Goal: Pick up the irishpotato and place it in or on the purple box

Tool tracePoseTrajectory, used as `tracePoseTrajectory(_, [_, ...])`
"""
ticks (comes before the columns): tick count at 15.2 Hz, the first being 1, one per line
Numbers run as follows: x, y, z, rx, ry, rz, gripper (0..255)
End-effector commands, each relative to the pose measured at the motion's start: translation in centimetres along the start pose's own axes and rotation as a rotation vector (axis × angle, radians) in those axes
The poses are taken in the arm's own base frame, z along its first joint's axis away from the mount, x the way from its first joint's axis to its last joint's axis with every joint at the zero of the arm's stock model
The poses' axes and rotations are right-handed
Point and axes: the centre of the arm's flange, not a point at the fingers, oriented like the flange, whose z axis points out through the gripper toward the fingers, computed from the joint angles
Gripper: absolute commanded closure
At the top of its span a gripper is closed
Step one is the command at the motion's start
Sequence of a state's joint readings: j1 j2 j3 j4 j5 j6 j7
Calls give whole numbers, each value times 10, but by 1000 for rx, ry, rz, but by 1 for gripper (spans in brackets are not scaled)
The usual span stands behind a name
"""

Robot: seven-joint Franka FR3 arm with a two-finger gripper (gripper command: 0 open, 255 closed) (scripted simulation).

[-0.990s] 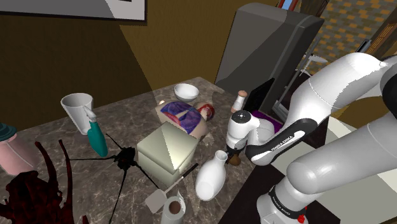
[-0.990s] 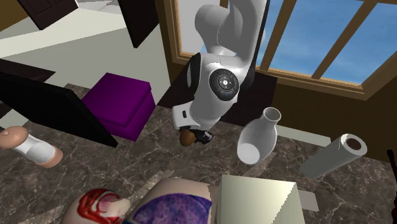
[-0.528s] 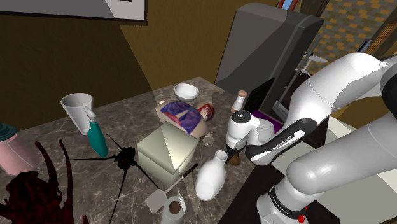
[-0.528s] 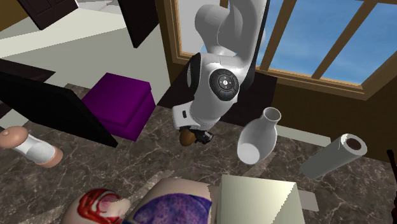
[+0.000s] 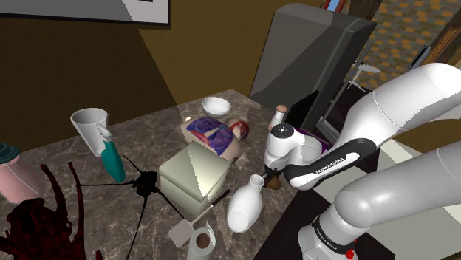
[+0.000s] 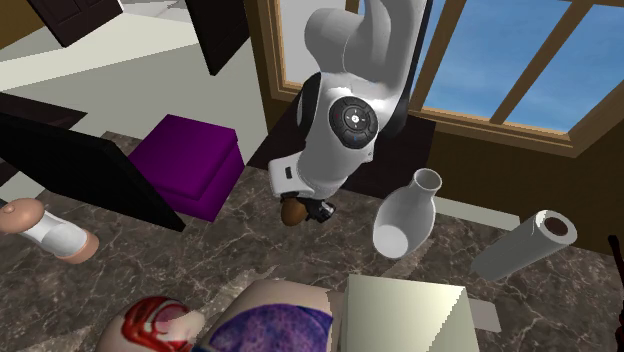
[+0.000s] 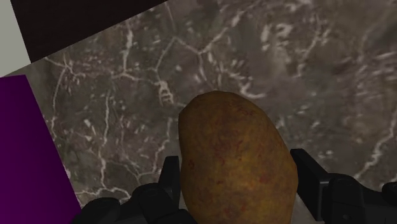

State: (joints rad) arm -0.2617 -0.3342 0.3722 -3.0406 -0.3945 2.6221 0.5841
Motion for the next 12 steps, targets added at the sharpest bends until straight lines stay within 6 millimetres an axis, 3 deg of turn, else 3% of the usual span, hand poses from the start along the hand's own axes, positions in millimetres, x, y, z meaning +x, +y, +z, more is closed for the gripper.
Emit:
tracePoseTrajectory(1, [0,0,-1,0,0,0,255])
tracePoseTrajectory(2, [0,6,-23,1,0,0,255])
tracePoseTrajectory(12, [0,23,-73,1,-1,0,255])
